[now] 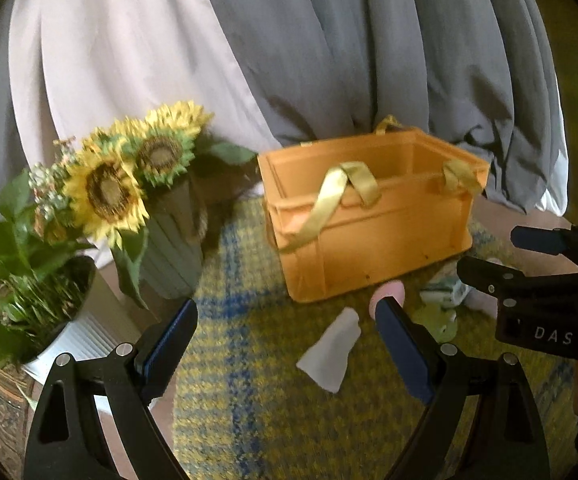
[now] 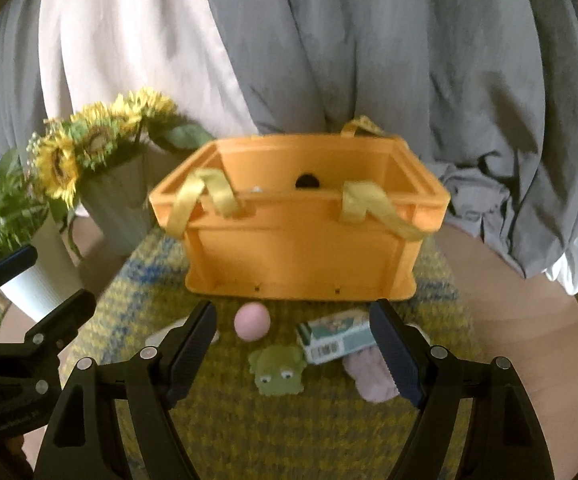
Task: Organize soft objects
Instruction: 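Withdraw both tools from the crate toward the remaining toys, then grasp the white cloth with the left tool while the right tool grasps the green frog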
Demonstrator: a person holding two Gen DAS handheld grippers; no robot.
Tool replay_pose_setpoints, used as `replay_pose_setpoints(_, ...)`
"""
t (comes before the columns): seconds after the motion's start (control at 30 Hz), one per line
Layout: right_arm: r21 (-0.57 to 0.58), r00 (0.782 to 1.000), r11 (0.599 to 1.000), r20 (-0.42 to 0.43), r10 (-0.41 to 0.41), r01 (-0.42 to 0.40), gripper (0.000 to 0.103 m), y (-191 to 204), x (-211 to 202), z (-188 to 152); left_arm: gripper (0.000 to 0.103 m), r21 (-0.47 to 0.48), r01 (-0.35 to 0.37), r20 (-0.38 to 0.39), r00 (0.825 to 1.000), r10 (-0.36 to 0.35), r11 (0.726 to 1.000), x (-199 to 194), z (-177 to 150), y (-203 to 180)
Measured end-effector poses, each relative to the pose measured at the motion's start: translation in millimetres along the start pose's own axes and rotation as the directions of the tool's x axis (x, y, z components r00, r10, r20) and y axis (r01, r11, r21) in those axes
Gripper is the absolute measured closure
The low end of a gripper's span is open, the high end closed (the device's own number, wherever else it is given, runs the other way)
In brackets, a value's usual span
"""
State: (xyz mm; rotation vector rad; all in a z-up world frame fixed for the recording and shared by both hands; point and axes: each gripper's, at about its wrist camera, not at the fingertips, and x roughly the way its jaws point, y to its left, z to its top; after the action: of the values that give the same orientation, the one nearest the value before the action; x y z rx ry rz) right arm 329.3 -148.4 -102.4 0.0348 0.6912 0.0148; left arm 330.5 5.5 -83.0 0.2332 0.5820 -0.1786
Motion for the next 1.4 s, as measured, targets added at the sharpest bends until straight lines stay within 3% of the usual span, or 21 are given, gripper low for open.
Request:
replay_pose_setpoints(0.63,-0.030,0.975,0.999,-0.222,0.014,-0.021,0.024,4,66,-26,0.013,-0.013,0.089,-0.156,0.984,-0.090,0.996,66,-31,-3)
replay_pose_setpoints(0.87,-0.025,0.961,0.999,-0.276,0.021,-0.029,0.024,3,87,-34,0.020,-0.038,0.124,-0.203,0.971,-0.129,0.992,91,-40,-6)
replay_pose_setpoints(0.97,-0.021,0.957,0.999,-0.289,0.028,-0.035,0.028,3,94,-35,0.026,-0.054,0.138,-0.214,0.966,-0.146,0.989,99,-42,-7)
replay_pose_setpoints(1.23,-0.009,0.945,0.998,-0.321,0.061,-0.067,0.045,3,104,-41,0.069,-0.066,0.170,-0.233,0.956,-0.181,0.983,109,-44,-12)
replay_pose_setpoints(1.4,-0.014,0.942,0.994,-0.322,0.095,-0.105,0.060,5,101,-42,0.086,-0.070,0.179,-0.234,0.953,-0.190,0.981,107,-44,-15)
